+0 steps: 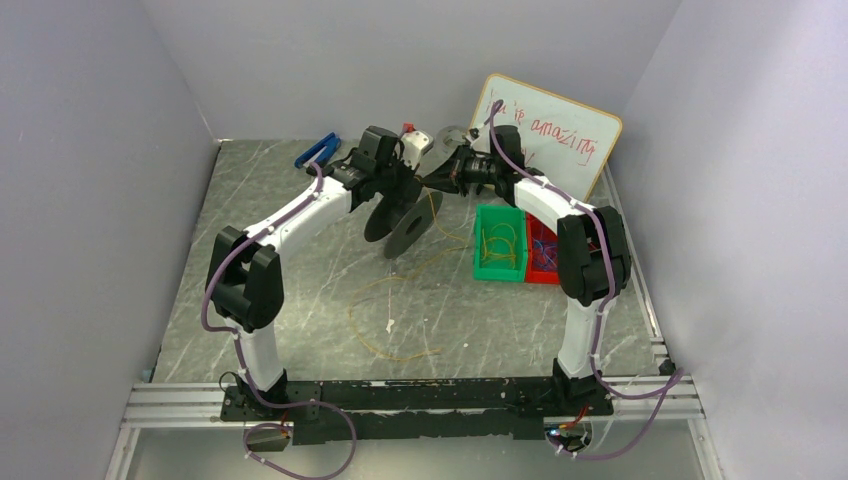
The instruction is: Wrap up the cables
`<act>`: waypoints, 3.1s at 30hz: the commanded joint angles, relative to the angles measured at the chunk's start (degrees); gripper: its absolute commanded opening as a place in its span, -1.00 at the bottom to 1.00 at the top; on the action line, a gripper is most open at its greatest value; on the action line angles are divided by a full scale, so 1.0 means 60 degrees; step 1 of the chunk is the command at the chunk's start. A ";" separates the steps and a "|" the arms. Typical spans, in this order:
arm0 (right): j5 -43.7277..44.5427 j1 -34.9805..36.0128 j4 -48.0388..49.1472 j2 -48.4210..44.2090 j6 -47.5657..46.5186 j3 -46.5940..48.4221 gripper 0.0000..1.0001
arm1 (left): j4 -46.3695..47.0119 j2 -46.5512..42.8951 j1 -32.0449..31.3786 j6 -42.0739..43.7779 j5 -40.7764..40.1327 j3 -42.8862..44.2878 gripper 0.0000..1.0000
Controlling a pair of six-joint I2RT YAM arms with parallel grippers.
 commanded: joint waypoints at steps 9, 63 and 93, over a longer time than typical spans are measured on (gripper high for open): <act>0.0034 0.0078 0.0027 0.0031 -0.0105 0.0693 -1.00 | -0.0437 0.0133 -0.0066 -0.0207 0.0629 0.0306 -0.95; 0.0221 0.0254 -0.0987 0.0323 -0.1226 0.1129 -1.00 | -0.0499 0.0135 0.0091 -0.0318 0.1003 0.0321 -0.95; 0.0264 0.0209 -0.0997 0.0509 -0.1258 0.1456 -1.00 | -0.0538 0.0090 0.0097 -0.0053 0.1117 0.0291 -0.95</act>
